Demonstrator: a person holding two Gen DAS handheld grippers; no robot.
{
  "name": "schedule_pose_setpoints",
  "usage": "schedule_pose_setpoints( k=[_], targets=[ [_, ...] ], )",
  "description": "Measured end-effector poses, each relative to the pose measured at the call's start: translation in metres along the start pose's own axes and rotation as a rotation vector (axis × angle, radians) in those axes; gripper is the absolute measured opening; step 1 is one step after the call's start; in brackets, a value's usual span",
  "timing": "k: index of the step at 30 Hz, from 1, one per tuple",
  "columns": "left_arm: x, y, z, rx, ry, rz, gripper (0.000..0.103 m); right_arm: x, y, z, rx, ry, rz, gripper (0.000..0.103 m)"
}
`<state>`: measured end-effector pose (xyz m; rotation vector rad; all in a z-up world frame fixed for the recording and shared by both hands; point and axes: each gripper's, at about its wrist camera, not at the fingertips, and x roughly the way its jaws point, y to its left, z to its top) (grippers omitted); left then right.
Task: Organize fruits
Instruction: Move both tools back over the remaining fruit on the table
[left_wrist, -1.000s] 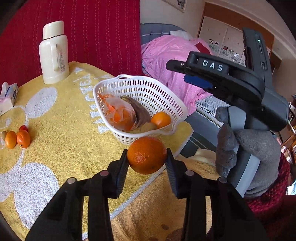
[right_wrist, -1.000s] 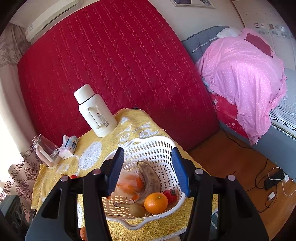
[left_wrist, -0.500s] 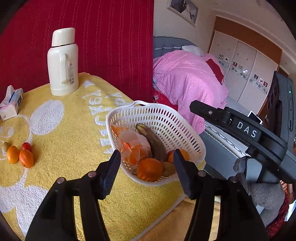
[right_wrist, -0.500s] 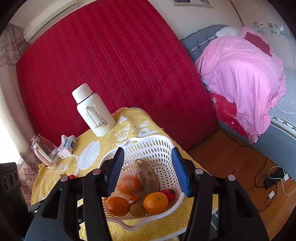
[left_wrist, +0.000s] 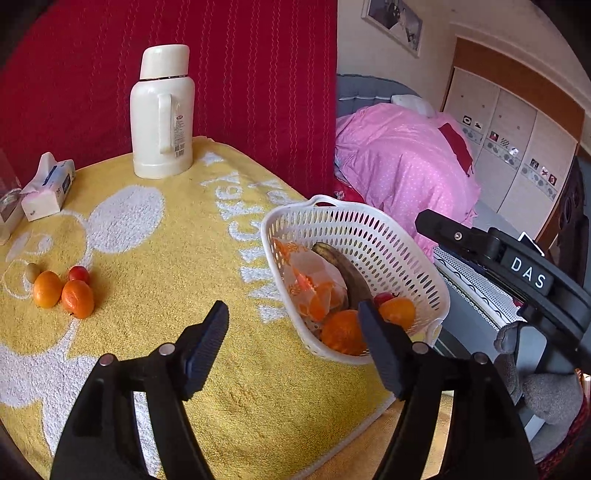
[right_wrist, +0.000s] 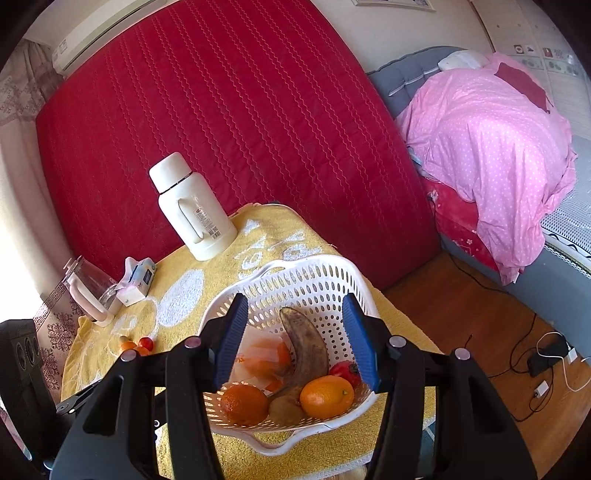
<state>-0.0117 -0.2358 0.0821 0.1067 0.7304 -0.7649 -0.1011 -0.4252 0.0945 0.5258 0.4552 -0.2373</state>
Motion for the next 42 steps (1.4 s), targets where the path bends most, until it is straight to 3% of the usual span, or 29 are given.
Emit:
schedule_pose_setpoints(
  k=[4,7,11,15,26,30,42],
  targets=[
    [-0.003,0.009,0.0,-0.015,-0.007,0.02,0.074,0.006,0.011,-0.008,-0.037,0.023,0.005,0.055],
    [-0.007,0.017,0.001,-0.021,-0.025,0.047,0.086,0.006,0.023,-0.014,-0.082,0.023,0.011,0.055],
    [-0.014,0.033,0.002,-0.048,-0.049,0.088,0.09,0.002,0.038,-0.02,-0.137,0.004,0.016,0.055],
    [-0.015,0.052,0.001,-0.075,-0.047,0.175,0.091,0.001,0.048,-0.026,-0.166,0.013,0.031,0.055],
    [-0.036,0.123,-0.01,-0.188,-0.049,0.291,0.091,0.006,0.084,-0.05,-0.249,0.047,0.058,0.055],
    [-0.043,0.149,-0.015,-0.226,-0.046,0.336,0.091,0.005,0.1,-0.056,-0.274,0.041,0.081,0.069],
    [-0.052,0.201,-0.026,-0.292,-0.06,0.484,0.091,0.031,0.157,-0.07,-0.379,0.14,0.164,0.07]
  ],
)
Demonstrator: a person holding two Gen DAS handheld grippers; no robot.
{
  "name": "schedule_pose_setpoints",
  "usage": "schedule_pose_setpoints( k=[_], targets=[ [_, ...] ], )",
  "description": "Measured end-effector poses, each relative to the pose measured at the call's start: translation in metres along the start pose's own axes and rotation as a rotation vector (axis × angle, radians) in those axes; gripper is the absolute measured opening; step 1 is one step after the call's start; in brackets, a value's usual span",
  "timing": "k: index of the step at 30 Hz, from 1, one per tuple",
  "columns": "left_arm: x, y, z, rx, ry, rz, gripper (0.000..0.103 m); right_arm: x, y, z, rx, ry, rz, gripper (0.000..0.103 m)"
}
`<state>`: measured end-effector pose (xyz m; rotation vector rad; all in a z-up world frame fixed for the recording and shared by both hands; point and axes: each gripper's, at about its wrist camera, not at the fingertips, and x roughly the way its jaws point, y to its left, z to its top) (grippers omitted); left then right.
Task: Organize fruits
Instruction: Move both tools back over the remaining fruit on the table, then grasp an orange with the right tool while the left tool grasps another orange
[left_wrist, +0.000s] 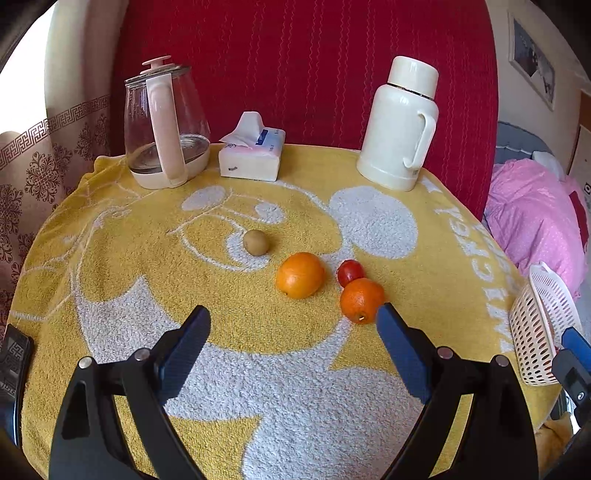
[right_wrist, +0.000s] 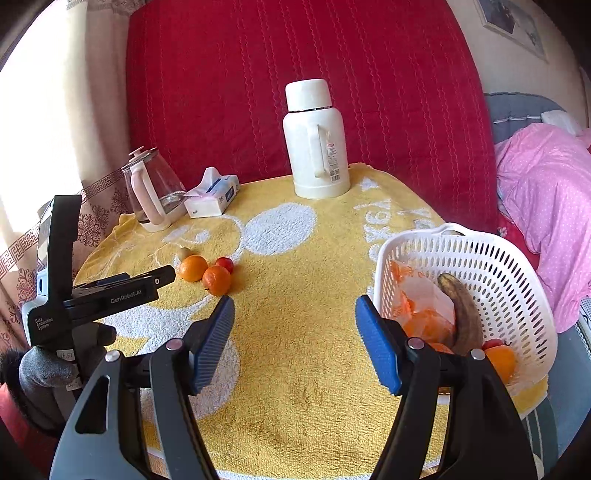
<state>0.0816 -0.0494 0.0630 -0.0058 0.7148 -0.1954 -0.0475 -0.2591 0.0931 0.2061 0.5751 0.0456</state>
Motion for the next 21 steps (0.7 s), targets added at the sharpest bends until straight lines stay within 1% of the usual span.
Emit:
schedule_pose_setpoints(
  k=[5,10,12,14,16,21],
  targets=[
    [0.007,0.018,-0.003,-0.018,-0.012,0.083,0.091,0.033,0.023,0.003,-0.051,0.089,0.046,0.07],
    [0.016,0.046,-0.004,-0.11,0.007,0.084,0.091,0.07,0.039,0.007,-0.046,0.187,0.1,0.07],
    [0.018,0.055,-0.004,-0.139,0.007,0.101,0.091,0.084,0.045,0.009,-0.047,0.215,0.116,0.07],
    [0.018,0.062,-0.005,-0.157,0.007,0.117,0.091,0.097,0.052,0.011,-0.047,0.237,0.12,0.07],
    [0.018,0.068,-0.006,-0.185,0.008,0.117,0.091,0.11,0.06,0.013,-0.058,0.256,0.126,0.07],
    [0.016,0.08,-0.007,-0.236,0.006,0.131,0.091,0.139,0.077,0.017,-0.095,0.28,0.118,0.07]
  ],
)
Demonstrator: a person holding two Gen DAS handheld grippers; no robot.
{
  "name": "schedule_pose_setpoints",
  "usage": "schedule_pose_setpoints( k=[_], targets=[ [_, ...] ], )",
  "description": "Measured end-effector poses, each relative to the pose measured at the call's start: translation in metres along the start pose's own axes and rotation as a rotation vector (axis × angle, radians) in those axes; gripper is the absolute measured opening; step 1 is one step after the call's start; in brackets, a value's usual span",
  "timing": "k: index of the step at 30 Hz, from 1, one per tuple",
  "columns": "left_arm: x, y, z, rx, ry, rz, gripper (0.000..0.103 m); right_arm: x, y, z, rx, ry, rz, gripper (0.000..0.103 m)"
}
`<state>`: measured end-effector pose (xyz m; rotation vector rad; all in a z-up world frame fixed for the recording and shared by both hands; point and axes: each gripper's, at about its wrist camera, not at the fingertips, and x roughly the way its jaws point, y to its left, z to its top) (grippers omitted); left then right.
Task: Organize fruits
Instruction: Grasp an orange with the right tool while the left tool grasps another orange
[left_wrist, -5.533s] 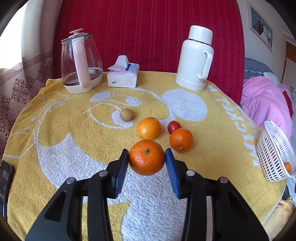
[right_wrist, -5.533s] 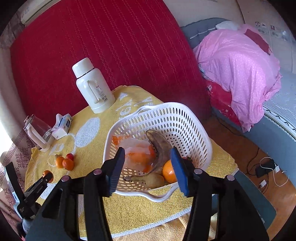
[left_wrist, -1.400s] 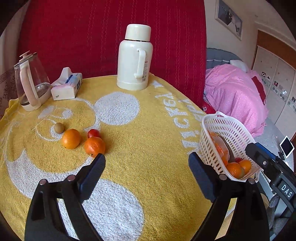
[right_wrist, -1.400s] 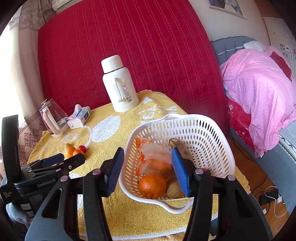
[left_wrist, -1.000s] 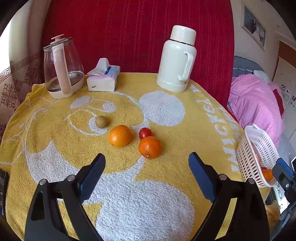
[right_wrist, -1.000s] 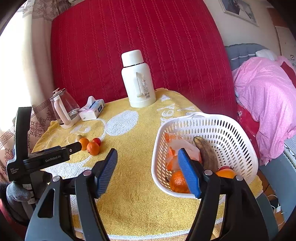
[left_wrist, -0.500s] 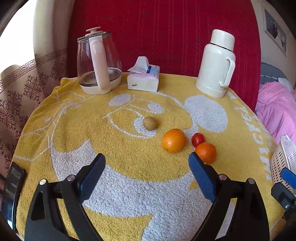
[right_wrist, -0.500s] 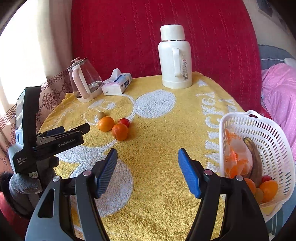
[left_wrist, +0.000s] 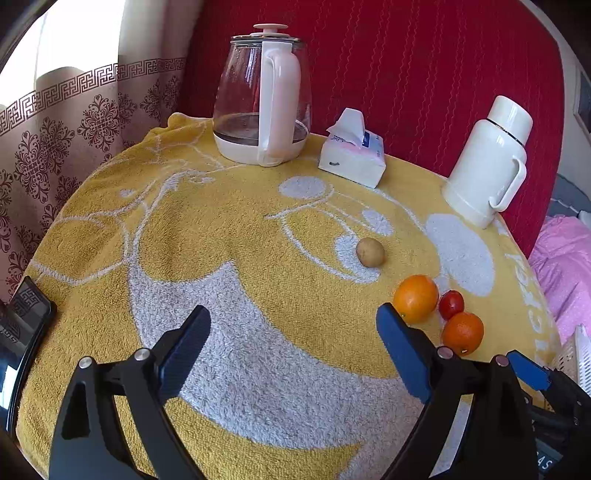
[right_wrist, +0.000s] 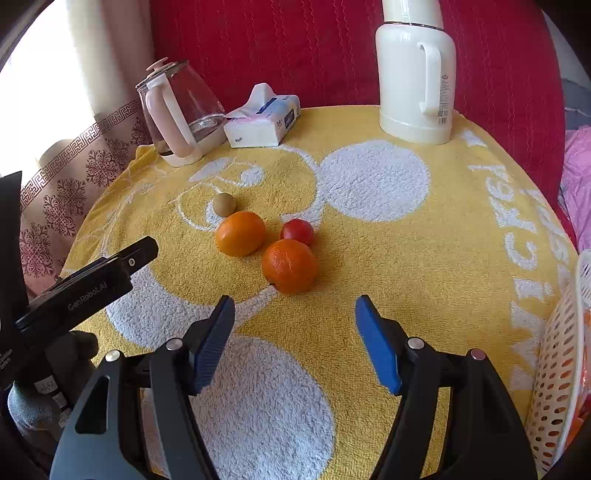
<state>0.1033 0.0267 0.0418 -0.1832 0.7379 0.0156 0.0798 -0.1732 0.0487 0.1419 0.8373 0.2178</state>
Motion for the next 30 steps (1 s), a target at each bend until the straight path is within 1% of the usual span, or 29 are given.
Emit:
schedule_pose_setpoints(
  k=[4,6,7,9,11,13,14,21,30],
  targets=[
    [0.002,0.007,0.001,-0.032,0.009,0.005,0.091,0.023,0.002,0.009,0.01,0.029,0.001,0.068],
    [0.004,0.008,0.001,-0.04,0.016,0.008,0.091,0.029,0.003,0.012,0.013,0.034,0.004,0.061],
    [0.004,0.008,0.0,-0.043,0.019,0.009,0.091,0.032,0.004,0.013,0.011,0.036,0.005,0.06],
    [0.006,0.008,-0.001,-0.047,0.025,0.008,0.091,0.036,0.006,0.014,0.006,0.034,0.007,0.053],
    [0.007,0.008,-0.002,-0.045,0.03,0.007,0.091,0.042,0.006,0.016,0.007,0.04,0.002,0.051],
    [0.008,0.007,-0.003,-0.04,0.034,0.006,0.091,0.047,0.007,0.018,0.007,0.043,-0.006,0.045],
    [0.008,0.007,-0.003,-0.038,0.034,0.005,0.091,0.048,0.006,0.018,0.005,0.043,-0.013,0.041],
    [0.011,0.003,-0.004,-0.012,0.043,0.001,0.091,0.04,0.004,0.011,-0.005,0.022,-0.023,0.04],
    [0.012,-0.007,-0.007,0.038,0.032,0.005,0.091,0.0,-0.02,-0.01,0.066,-0.056,-0.062,0.04]
  ],
)
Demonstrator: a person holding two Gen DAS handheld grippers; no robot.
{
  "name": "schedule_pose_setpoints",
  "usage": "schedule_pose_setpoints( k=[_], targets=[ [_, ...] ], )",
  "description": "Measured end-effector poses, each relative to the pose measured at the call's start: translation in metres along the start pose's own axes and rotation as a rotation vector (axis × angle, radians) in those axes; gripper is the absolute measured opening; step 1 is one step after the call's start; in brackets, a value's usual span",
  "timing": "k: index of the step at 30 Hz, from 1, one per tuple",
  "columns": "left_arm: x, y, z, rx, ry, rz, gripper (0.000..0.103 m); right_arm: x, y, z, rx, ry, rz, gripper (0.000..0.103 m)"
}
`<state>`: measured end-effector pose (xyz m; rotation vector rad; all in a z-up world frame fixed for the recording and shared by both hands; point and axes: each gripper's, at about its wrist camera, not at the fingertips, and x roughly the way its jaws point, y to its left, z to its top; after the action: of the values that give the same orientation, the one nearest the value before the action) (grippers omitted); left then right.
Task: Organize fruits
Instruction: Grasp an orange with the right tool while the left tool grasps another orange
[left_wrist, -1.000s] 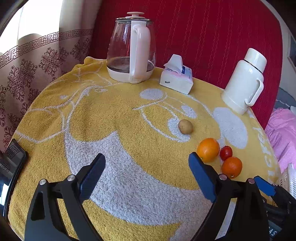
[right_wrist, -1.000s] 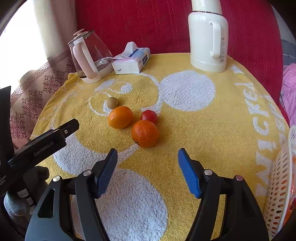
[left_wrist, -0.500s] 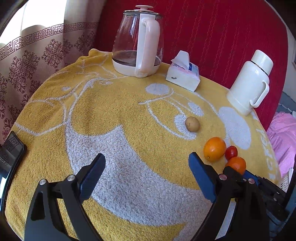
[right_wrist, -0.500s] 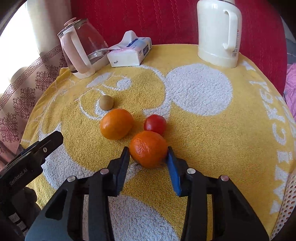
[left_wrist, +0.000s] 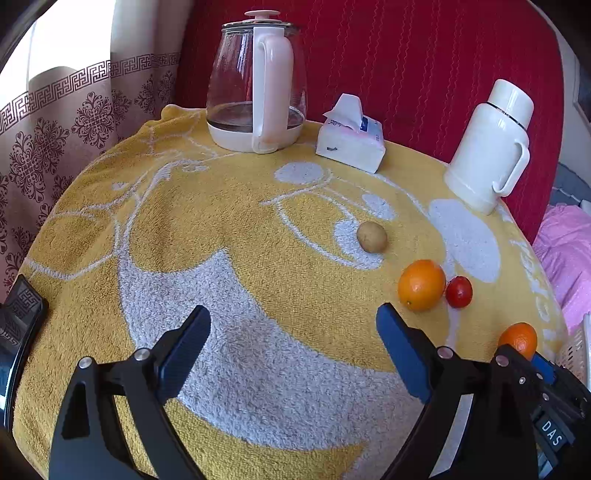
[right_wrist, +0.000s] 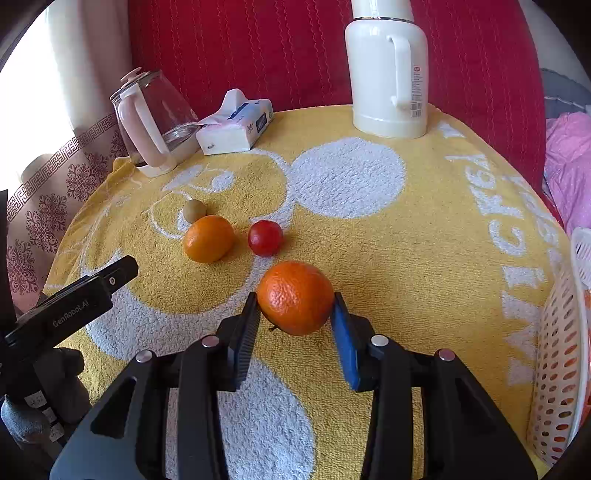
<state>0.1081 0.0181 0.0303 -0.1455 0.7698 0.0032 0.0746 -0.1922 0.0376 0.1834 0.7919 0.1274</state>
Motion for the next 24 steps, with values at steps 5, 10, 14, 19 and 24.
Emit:
schedule_pose_setpoints(
  k=[5,10,14,19,24],
  targets=[
    [0.002,-0.006,0.001,0.025,0.0,0.005,0.09,-0.01,-0.013,-0.009,0.043,-0.035,-0.026,0.04],
    [0.007,-0.015,0.005,0.049,0.028,-0.021,0.089,-0.011,-0.015,-0.014,0.054,-0.039,-0.015,0.04],
    [0.011,-0.031,0.01,0.083,0.06,-0.05,0.087,-0.011,-0.013,-0.016,0.047,-0.047,-0.005,0.04],
    [0.013,-0.058,0.019,0.152,0.06,-0.093,0.082,-0.014,-0.016,-0.018,0.064,-0.056,0.013,0.04],
    [0.023,-0.082,0.023,0.208,0.075,-0.131,0.074,-0.014,-0.017,-0.019,0.072,-0.054,0.023,0.04]
  ],
)
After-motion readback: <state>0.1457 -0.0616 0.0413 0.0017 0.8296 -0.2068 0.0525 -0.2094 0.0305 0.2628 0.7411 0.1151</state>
